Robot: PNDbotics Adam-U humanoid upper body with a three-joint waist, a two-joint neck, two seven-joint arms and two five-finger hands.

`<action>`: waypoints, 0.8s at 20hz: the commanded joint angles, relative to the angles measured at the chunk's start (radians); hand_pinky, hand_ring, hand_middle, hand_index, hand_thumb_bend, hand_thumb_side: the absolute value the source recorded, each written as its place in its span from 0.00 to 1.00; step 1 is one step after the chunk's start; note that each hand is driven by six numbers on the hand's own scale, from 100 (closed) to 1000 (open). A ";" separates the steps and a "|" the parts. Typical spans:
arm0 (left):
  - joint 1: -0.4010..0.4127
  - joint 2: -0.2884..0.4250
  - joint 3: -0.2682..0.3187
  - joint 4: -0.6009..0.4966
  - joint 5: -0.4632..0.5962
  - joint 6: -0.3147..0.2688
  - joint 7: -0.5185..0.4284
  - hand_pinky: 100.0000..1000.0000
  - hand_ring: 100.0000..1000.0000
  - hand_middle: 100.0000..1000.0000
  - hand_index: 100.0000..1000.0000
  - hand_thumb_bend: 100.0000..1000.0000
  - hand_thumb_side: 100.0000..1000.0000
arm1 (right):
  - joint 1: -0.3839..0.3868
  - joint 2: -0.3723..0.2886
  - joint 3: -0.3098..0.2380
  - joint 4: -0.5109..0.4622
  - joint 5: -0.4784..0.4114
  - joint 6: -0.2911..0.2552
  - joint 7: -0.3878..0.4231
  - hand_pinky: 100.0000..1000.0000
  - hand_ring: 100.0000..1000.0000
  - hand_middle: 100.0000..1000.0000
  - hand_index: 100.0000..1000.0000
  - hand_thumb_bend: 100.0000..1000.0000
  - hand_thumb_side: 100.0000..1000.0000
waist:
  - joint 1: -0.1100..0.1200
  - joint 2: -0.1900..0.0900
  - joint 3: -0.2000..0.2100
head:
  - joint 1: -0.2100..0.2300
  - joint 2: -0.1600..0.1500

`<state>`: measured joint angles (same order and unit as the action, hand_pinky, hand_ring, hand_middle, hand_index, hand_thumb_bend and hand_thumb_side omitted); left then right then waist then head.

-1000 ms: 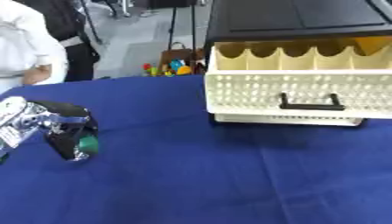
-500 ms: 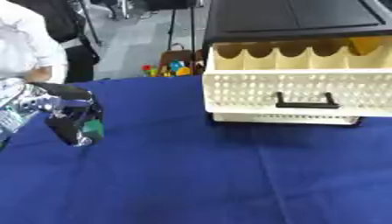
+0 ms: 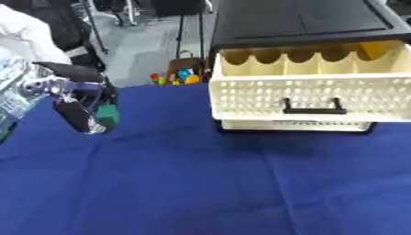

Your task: Pick up objects from table and place into drawer.

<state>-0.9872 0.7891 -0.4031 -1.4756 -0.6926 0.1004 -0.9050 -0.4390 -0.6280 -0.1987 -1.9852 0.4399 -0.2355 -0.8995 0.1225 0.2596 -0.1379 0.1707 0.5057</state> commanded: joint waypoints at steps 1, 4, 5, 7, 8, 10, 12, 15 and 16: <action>-0.045 0.004 0.017 -0.004 -0.006 -0.006 -0.002 0.23 0.29 0.34 0.50 0.01 0.22 | -0.007 -0.014 0.003 -0.015 -0.009 -0.008 -0.007 0.27 0.44 0.40 0.70 0.04 0.71 | -0.003 -0.026 -0.003 | 0.001 0.011; -0.083 -0.018 0.018 0.001 -0.012 -0.011 -0.002 0.22 0.29 0.34 0.50 0.01 0.21 | -0.009 -0.012 0.010 -0.015 -0.012 -0.009 -0.007 0.27 0.44 0.40 0.70 0.04 0.71 | 0.000 -0.034 -0.009 | 0.000 0.016; -0.098 -0.027 0.020 0.003 -0.015 -0.012 -0.002 0.22 0.29 0.34 0.50 0.00 0.21 | -0.009 -0.011 0.013 -0.015 -0.013 -0.009 -0.007 0.27 0.44 0.40 0.70 0.04 0.71 | 0.001 -0.036 -0.011 | 0.002 0.018; -0.128 -0.046 0.023 0.013 -0.027 -0.013 -0.002 0.22 0.29 0.34 0.49 0.00 0.20 | -0.011 -0.009 0.020 -0.015 -0.016 -0.010 -0.007 0.27 0.43 0.40 0.70 0.04 0.71 | 0.002 -0.040 -0.016 | 0.006 0.022; -0.141 -0.056 0.026 0.020 -0.033 -0.013 -0.002 0.21 0.28 0.34 0.49 0.00 0.20 | -0.012 -0.009 0.024 -0.015 -0.017 -0.010 -0.007 0.27 0.43 0.40 0.70 0.04 0.71 | 0.004 -0.041 -0.018 | 0.009 0.023; -0.166 -0.076 0.035 0.038 -0.046 -0.012 -0.002 0.21 0.28 0.34 0.49 0.00 0.20 | -0.014 -0.008 0.030 -0.015 -0.019 -0.011 -0.007 0.27 0.43 0.39 0.70 0.04 0.71 | 0.006 -0.041 -0.023 | 0.015 0.025; -0.188 -0.093 0.045 0.054 -0.060 -0.013 -0.001 0.20 0.28 0.33 0.49 0.00 0.20 | -0.014 -0.007 0.035 -0.015 -0.019 -0.011 -0.007 0.27 0.43 0.39 0.70 0.04 0.71 | 0.009 -0.040 -0.029 | 0.020 0.028; -0.218 -0.119 0.063 0.081 -0.079 -0.009 0.013 0.19 0.27 0.33 0.48 0.00 0.19 | -0.016 -0.006 0.040 -0.015 -0.021 -0.011 -0.007 0.27 0.43 0.39 0.70 0.04 0.71 | 0.013 -0.039 -0.038 | 0.028 0.029; -0.226 -0.125 0.066 0.090 -0.086 -0.010 0.018 0.19 0.27 0.33 0.48 0.00 0.19 | -0.017 -0.006 0.042 -0.015 -0.021 -0.012 -0.007 0.27 0.43 0.39 0.70 0.04 0.71 | 0.013 -0.039 -0.040 | 0.029 0.028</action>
<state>-1.1887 0.6538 -0.3601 -1.3903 -0.7667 0.0897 -0.8955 -0.4403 -0.6197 -0.1558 -1.9852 0.4294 -0.2370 -0.8985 0.1430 0.2401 -0.1790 0.1934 0.5275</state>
